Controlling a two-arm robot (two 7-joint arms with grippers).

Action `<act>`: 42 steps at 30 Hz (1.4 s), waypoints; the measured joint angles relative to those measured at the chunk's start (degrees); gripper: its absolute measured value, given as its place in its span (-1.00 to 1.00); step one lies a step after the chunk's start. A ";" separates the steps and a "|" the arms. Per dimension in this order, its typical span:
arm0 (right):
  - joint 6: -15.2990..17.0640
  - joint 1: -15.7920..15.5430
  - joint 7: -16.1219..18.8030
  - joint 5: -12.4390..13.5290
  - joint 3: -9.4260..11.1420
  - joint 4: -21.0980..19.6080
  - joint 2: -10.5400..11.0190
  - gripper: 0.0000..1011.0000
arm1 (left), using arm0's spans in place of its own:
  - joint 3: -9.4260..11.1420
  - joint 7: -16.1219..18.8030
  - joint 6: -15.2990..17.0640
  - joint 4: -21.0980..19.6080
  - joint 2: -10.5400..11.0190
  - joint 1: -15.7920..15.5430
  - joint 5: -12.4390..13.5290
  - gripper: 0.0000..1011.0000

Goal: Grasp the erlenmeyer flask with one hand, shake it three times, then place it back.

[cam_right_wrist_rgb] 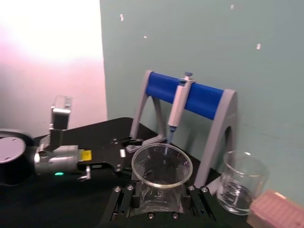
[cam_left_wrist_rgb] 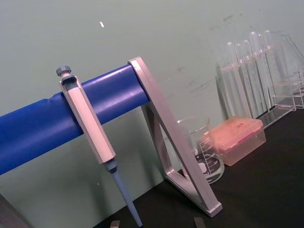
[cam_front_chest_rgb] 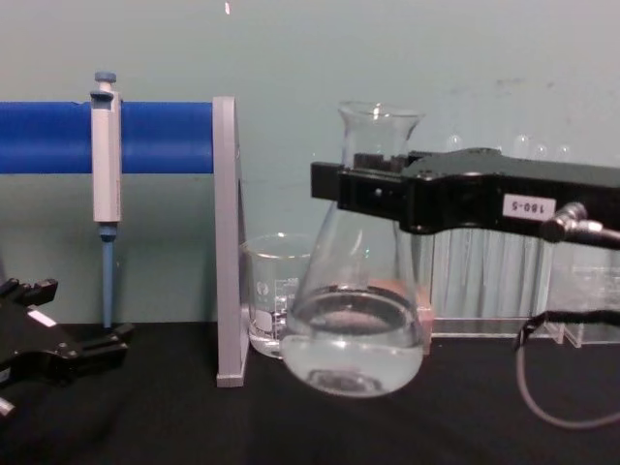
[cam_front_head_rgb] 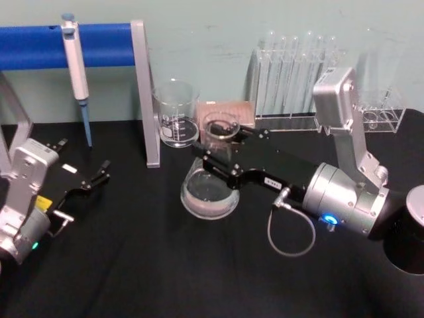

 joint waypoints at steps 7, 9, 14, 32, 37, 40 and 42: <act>-0.32 0.08 1.01 0.75 -1.35 -0.44 0.88 -0.11 | 0.00 0.00 0.00 0.00 0.00 0.00 0.00 0.98; -0.51 0.19 1.19 0.98 -1.67 -0.51 1.13 -0.11 | 0.00 0.00 0.00 0.00 0.00 0.00 0.00 0.98; -0.88 0.68 1.30 1.34 -2.18 -0.38 1.49 -0.11 | 0.00 0.00 0.00 0.00 0.00 0.00 0.00 0.98; -1.73 2.09 -3.76 -0.39 0.85 4.17 0.80 -0.11 | 0.00 0.00 0.00 0.00 0.00 0.00 0.00 0.98; -1.78 2.16 -4.98 -1.10 2.29 5.58 0.50 -0.11 | 0.00 0.00 0.00 0.00 0.00 0.00 0.00 0.98; -1.78 2.19 -5.76 -1.65 3.33 6.46 0.31 -0.11 | 0.00 0.00 0.00 0.00 0.00 0.00 0.00 0.98; -1.80 2.19 -6.28 -2.09 4.11 7.05 0.16 -0.11 | 0.00 0.00 0.00 0.00 0.00 0.00 0.00 0.98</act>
